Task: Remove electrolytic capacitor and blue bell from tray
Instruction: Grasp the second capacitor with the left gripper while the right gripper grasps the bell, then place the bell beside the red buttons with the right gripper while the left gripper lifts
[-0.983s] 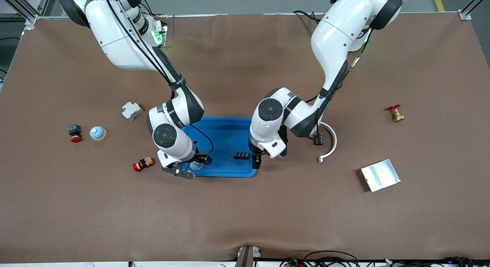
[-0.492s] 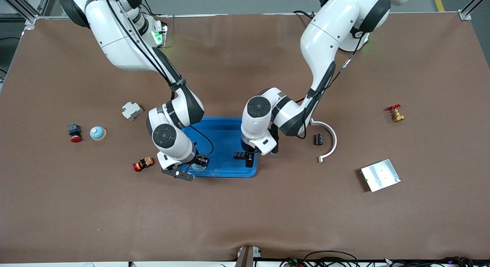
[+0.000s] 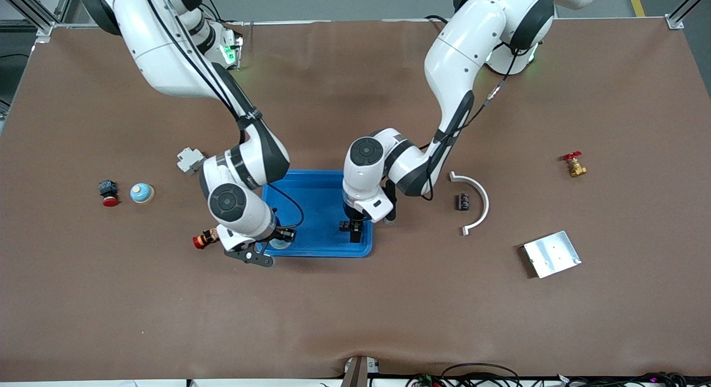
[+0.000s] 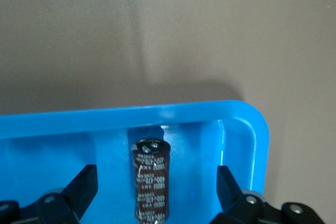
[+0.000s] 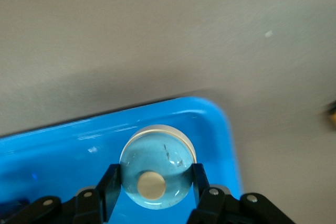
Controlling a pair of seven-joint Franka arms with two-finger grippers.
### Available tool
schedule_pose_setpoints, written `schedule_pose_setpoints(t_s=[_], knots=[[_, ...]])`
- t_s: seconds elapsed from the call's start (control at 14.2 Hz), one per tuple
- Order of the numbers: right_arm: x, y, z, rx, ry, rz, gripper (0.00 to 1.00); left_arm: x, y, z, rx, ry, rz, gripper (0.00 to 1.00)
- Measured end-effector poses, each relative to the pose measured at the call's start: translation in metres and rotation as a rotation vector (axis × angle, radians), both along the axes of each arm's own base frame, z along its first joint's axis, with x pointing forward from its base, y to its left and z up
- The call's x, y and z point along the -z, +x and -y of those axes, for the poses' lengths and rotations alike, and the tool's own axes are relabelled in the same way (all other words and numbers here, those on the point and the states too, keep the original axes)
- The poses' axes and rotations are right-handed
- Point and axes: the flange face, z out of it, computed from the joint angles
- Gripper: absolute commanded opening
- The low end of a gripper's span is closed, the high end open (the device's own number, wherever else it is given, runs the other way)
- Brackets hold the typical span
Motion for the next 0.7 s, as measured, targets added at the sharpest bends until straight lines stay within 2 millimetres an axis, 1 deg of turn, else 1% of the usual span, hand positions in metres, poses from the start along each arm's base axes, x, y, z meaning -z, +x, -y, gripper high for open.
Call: schedule_pose_setpoints(t_s=[0.07, 0.14, 0.28, 0.42, 0.56, 0.63, 0.7], knots=[[-0.008, 0.006, 0.023, -0.038, -0.003, -0.015, 0.00, 0.001, 0.001, 0.000, 0.000, -0.002, 0.005, 1.00], [-0.016, 0.013, 0.049, -0.073, -0.003, -0.028, 0.00, 0.003, 0.001, 0.000, 0.001, -0.001, 0.010, 1.00], [-0.028, 0.025, 0.107, -0.137, 0.002, -0.049, 0.00, 0.012, -0.002, 0.002, 0.009, 0.005, 0.020, 1.00], [-0.035, 0.035, 0.169, -0.188, 0.013, -0.047, 0.00, 0.019, -0.006, 0.006, 0.019, 0.010, 0.023, 1.00], [-0.031, 0.038, 0.232, -0.248, 0.026, -0.053, 0.00, 0.019, -0.007, 0.008, 0.022, 0.009, 0.026, 1.00], [-0.025, 0.036, 0.262, -0.271, 0.034, -0.062, 0.00, 0.018, -0.008, 0.008, 0.024, 0.008, 0.028, 1.00], [-0.016, 0.032, 0.287, -0.290, 0.042, -0.070, 0.00, 0.019, -0.009, 0.010, 0.027, 0.007, 0.029, 0.86]])
